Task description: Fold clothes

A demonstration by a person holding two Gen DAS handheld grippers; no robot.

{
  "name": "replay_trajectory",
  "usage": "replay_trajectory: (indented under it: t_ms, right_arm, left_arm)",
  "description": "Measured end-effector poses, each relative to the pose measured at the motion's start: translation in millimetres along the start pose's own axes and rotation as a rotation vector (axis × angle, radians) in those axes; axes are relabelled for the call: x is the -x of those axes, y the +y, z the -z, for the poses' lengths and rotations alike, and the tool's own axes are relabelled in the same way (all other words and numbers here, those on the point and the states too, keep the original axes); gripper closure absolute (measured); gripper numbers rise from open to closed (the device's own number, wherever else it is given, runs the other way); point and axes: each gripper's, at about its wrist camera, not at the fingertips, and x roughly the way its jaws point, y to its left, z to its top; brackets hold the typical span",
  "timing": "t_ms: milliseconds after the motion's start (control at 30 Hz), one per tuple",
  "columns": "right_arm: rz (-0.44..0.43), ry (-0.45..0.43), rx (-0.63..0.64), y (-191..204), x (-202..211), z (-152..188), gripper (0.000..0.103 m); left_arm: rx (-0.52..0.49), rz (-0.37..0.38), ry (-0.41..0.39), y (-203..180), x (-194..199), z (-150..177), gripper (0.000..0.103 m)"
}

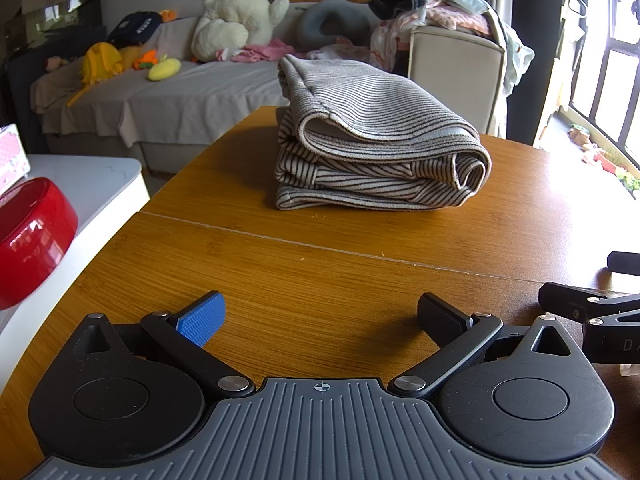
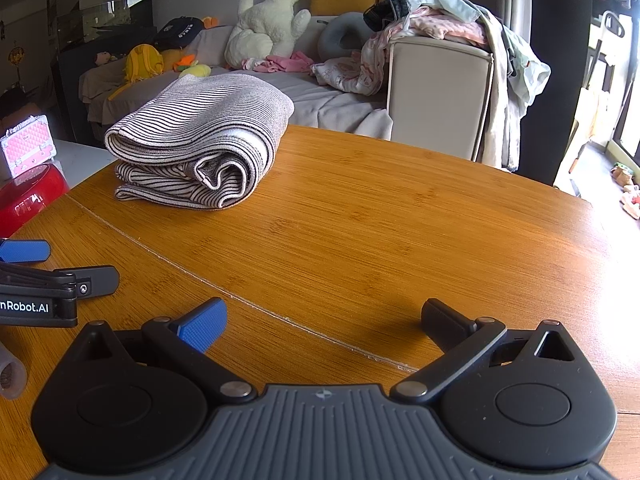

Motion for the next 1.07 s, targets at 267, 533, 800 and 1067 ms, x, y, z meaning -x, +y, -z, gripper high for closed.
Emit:
replay_trajectory:
  t_ms: [267, 533, 800, 1067]
  right_arm:
    - [0.024, 0.001, -0.018, 4, 1, 1, 0.0]
    - [0.037, 0.001, -0.029, 6, 1, 1, 0.0]
    - [0.051, 0.001, -0.039, 7, 0, -1, 0.0]
    - [0.063, 0.001, -0.049, 8, -2, -1, 0.0]
  left_arm:
    - [-0.001, 0.003, 0.0, 0, 0, 0, 0.0]
    - [-0.003, 0.003, 0.001, 1, 0, 0, 0.0]
    - [0.0, 0.013, 0.0, 3, 0, 0, 0.0]
    - [0.048, 0.061, -0.022, 14, 2, 0, 0.0]
